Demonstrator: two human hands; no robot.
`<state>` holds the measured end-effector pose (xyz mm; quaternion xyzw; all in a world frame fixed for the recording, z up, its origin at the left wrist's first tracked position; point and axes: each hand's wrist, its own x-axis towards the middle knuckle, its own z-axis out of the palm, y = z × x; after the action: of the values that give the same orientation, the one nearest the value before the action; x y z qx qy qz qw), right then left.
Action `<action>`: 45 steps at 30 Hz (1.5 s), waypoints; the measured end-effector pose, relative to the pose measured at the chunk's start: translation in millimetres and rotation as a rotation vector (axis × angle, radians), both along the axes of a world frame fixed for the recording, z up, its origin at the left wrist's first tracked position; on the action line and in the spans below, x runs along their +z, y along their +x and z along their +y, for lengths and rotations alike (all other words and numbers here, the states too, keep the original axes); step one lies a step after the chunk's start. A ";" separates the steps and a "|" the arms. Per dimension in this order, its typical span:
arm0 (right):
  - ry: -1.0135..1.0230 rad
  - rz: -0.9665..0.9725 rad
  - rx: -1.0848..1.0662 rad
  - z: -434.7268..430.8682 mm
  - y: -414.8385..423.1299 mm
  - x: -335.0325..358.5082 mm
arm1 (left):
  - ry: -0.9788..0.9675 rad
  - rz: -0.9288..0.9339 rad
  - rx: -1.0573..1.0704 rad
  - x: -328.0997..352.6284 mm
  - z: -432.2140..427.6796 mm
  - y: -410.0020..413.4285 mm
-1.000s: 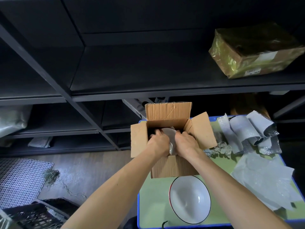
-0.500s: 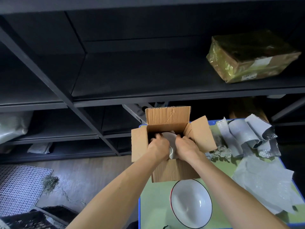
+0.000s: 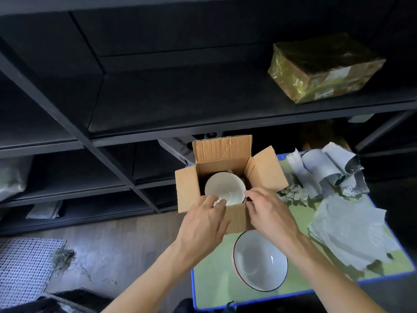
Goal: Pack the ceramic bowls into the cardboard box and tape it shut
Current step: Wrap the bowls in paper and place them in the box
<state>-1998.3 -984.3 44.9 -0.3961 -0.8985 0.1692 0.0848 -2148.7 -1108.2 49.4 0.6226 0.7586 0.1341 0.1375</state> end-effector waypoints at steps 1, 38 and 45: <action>0.009 0.020 0.003 -3.2 6.2 1.0 | 0.025 -0.015 0.004 -1.5 -4.0 3.8; -0.288 -0.293 -0.468 40.0 289.7 -36.4 | -0.169 0.047 -0.376 -50.2 145.5 219.1; -0.418 -0.219 -0.761 58.5 334.7 -53.0 | -0.285 0.072 -0.365 -67.8 186.1 250.2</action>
<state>-1663.7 -925.8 -8.1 -0.7226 -0.6390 0.2610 -0.0366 -1898.5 -922.1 -18.5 0.7282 0.6490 -0.0238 0.2189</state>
